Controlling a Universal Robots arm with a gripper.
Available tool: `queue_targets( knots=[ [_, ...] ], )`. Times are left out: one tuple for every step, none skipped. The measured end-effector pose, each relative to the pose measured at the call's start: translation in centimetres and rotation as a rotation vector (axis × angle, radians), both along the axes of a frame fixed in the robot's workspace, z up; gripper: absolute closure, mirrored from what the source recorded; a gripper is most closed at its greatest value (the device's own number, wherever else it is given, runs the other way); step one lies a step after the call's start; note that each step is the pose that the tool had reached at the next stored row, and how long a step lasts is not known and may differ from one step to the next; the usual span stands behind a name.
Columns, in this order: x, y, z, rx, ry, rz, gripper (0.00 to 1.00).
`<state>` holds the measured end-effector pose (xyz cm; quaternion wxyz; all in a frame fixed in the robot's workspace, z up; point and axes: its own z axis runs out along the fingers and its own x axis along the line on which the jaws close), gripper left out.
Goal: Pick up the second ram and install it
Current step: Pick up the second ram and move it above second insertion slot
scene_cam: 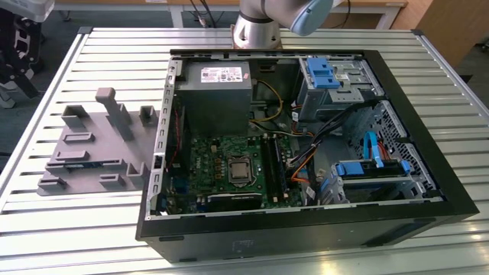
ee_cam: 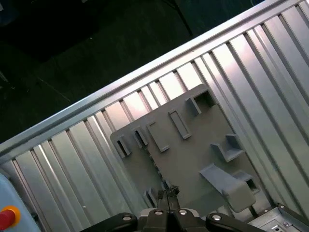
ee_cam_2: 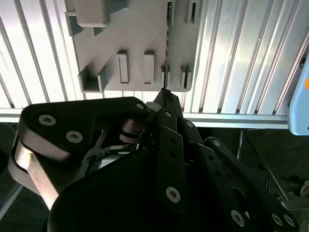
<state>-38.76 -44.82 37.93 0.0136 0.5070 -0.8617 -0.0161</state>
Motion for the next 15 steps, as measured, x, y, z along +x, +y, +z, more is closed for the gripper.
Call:
queue_targets(
  knots=[
    [0.00, 0.00, 0.00, 0.0000, 0.0001, 0.008, 0.89],
    [0.00, 0.00, 0.00, -0.0001, 0.0001, 0.017, 0.89],
    [0.00, 0.00, 0.01, -0.0001, 0.0001, 0.025, 0.89],
    [0.00, 0.00, 0.00, 0.0000, 0.0000, 0.033, 0.89],
    [0.00, 0.00, 0.00, 0.0000, 0.0000, 0.041, 0.89],
    [0.00, 0.00, 0.00, -0.0001, 0.0000, 0.050, 0.89],
    [0.00, 0.00, 0.00, -0.0001, 0.0001, 0.059, 0.89],
    [0.00, 0.00, 0.00, -0.0001, 0.0001, 0.067, 0.89],
    [0.00, 0.00, 0.00, -0.0001, 0.0000, 0.076, 0.89],
    [0.00, 0.00, 0.00, 0.0000, 0.0000, 0.084, 0.89],
    [0.00, 0.00, 0.00, 0.0000, 0.0000, 0.092, 0.89],
    [0.00, 0.00, 0.00, -0.0001, 0.0001, 0.101, 0.89],
    [0.00, 0.00, 0.00, -0.0001, 0.0001, 0.110, 0.89],
    [0.00, 0.00, 0.00, 0.0000, 0.0000, 0.118, 0.89],
    [0.00, 0.00, 0.00, 0.0000, 0.0000, 0.127, 0.89]
  ],
)
